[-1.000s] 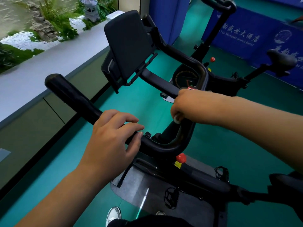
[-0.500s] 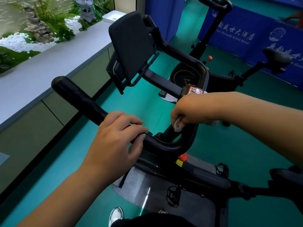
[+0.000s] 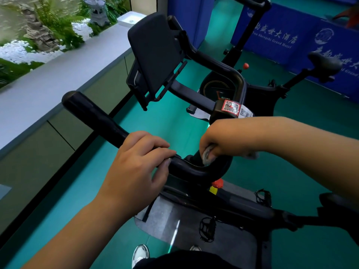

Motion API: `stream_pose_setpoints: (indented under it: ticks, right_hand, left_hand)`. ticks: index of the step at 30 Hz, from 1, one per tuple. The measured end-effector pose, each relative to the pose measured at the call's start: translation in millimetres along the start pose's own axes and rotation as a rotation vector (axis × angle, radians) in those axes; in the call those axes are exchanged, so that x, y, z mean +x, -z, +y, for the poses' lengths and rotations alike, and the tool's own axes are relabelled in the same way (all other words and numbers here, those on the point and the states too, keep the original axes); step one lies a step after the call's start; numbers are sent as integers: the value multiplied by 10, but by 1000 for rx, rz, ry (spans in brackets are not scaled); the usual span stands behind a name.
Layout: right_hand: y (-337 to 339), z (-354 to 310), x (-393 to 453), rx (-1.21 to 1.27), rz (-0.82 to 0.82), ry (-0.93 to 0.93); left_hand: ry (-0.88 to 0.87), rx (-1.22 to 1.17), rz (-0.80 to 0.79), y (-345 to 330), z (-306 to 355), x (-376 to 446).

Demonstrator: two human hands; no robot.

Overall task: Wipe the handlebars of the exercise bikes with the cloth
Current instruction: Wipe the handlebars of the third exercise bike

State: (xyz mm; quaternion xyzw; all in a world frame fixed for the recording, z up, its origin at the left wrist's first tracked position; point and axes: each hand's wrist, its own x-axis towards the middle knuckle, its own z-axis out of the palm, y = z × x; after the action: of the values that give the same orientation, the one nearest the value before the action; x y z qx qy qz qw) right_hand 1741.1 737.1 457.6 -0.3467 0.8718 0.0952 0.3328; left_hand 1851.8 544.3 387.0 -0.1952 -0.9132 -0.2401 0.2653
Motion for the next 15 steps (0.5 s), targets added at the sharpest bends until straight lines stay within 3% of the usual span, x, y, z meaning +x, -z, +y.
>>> stream_pose_setpoints:
  ticks: [8, 15]
  right_hand:
    - [21, -129, -77, 208, 28, 15]
    - [-79, -278, 63, 530, 280, 1]
  left_hand:
    - [27, 27, 7, 73, -39, 4]
    - [73, 75, 48, 197, -120, 24]
